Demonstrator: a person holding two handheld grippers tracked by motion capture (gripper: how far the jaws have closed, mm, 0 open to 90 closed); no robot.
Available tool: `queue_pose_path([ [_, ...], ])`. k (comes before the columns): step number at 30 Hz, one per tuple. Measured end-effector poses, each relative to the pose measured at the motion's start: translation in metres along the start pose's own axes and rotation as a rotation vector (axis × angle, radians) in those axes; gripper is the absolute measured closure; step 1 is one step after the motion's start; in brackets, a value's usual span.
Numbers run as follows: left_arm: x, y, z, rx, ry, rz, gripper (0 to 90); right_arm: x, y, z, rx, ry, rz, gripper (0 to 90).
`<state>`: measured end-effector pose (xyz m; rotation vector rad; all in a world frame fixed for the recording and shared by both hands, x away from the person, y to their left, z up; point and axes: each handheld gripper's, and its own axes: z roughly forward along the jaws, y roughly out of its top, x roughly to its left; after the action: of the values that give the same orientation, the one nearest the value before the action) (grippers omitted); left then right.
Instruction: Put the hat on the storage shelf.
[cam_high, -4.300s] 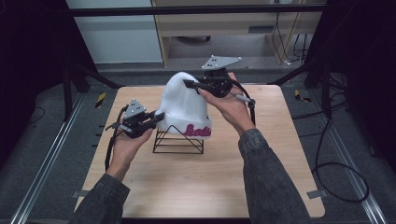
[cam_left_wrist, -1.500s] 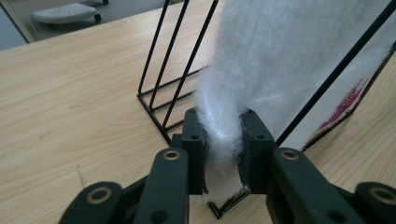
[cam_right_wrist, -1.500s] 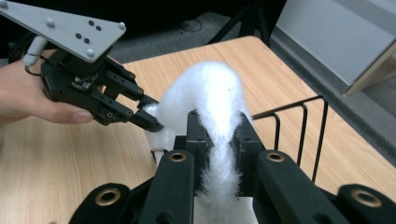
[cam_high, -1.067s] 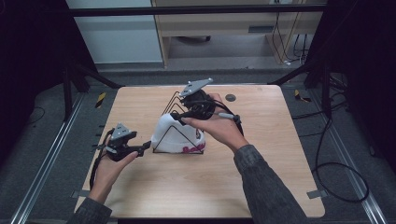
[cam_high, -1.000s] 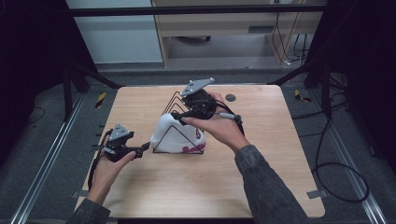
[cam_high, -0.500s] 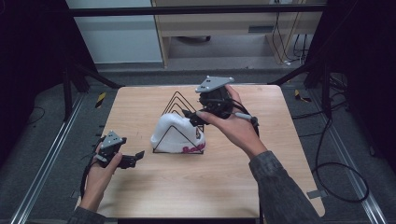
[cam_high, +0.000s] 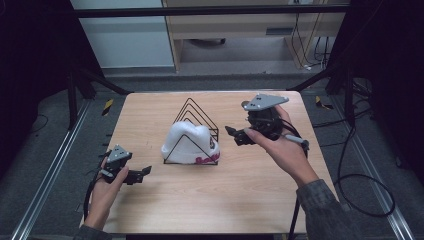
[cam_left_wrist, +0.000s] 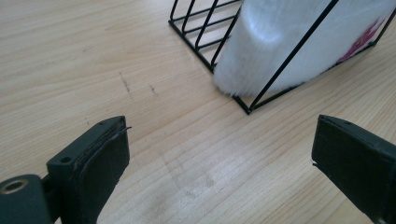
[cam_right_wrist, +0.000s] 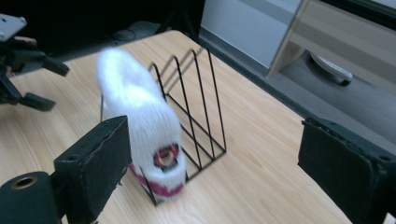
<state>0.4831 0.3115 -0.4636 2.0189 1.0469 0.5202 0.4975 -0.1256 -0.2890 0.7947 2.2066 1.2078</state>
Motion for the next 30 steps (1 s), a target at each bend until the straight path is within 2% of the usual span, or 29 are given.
queue_pose_path([
  [7, 0.002, -0.009, 0.004, 0.015, 0.007, -0.011, 4.7, -0.009, -0.036, -0.012, 0.028, -0.033, 0.008, 11.8],
  [12, 0.003, -0.012, 0.01, 0.044, 0.031, -0.001, 3.7, -0.013, -0.062, -0.015, 0.037, -0.032, 0.044, 11.7],
  [15, 0.004, -0.014, 0.012, 0.047, 0.033, -0.011, 3.7, -0.016, -0.077, -0.016, 0.045, -0.038, 0.064, 11.8],
  [30, 0.008, -0.023, 0.021, 0.073, 0.041, -0.024, 3.7, -0.026, -0.159, 0.005, 0.137, -0.062, 0.171, 12.2],
])
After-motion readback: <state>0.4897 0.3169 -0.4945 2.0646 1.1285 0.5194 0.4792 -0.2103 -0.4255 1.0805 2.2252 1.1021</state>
